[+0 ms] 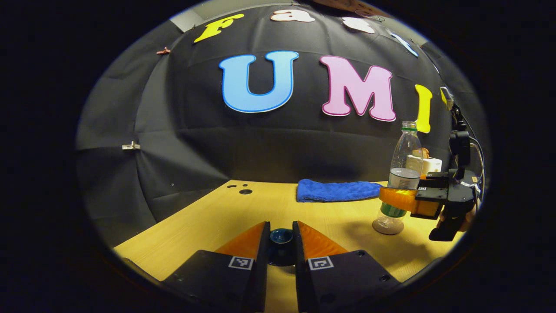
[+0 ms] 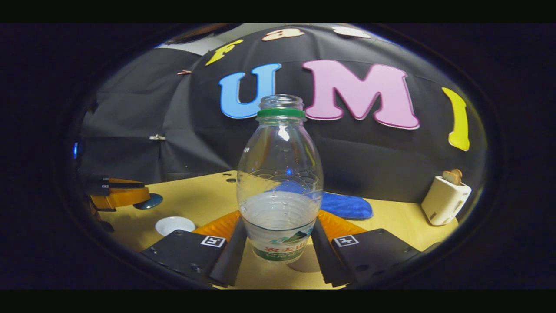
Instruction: Open the teacup lid with one hand, grasp the water bottle and pour water into the teacup with the other hand; after pouring, place the water bottle on the coaster and then close the teacup lid.
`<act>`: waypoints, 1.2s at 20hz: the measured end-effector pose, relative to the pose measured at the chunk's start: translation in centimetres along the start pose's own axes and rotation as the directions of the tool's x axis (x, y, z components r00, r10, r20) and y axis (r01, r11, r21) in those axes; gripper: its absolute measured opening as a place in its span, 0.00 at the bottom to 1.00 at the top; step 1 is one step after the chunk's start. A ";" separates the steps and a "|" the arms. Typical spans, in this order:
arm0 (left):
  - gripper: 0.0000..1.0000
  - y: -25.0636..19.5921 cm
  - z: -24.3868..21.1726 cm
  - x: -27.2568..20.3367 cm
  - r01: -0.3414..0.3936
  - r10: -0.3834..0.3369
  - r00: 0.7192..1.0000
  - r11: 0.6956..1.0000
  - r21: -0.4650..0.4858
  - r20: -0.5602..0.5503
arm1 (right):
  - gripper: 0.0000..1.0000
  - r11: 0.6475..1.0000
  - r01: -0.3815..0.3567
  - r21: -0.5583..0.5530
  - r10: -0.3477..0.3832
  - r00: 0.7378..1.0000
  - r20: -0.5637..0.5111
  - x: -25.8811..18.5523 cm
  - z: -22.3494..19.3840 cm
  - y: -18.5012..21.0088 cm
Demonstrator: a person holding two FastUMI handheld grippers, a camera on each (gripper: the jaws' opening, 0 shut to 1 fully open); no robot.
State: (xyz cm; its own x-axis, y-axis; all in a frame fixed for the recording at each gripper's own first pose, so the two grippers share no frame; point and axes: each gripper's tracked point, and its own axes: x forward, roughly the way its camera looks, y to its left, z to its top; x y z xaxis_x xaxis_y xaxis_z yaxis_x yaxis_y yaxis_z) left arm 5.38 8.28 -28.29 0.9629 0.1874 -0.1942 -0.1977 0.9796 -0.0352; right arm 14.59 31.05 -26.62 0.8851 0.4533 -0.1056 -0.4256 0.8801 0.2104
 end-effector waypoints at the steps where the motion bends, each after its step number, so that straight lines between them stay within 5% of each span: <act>1: 0.31 -0.5 0.0 0.2 0.010 -0.010 1.000 1.000 0.005 0.000 | 0.75 1.000 0.022 0.012 -0.022 1.000 0.001 0.0 0.3 -0.2; 8: 0.31 -2.6 -0.3 1.5 0.047 -0.047 0.999 0.999 0.013 -0.012 | 0.75 0.990 0.115 0.083 -0.113 0.993 -0.021 0.9 -0.9 -1.4; 19: 0.31 -3.1 -0.9 2.1 0.051 -0.050 0.998 0.999 0.012 -0.026 | 0.77 0.988 0.084 0.128 -0.077 0.995 -0.062 2.5 -3.8 -1.8; 24: 0.31 -3.3 -1.2 2.5 0.059 -0.058 0.998 0.998 0.016 -0.031 | 0.87 0.988 0.086 0.127 -0.076 0.994 -0.080 2.8 -4.5 -1.9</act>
State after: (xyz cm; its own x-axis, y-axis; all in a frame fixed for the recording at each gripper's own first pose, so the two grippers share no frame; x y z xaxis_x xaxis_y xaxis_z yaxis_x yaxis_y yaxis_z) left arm 8.22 5.48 -29.87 0.9666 0.1275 -0.2225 -0.1376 0.9900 -0.0305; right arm 16.99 31.31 -31.70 0.8972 0.3945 -0.1985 -0.3203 0.8907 0.3226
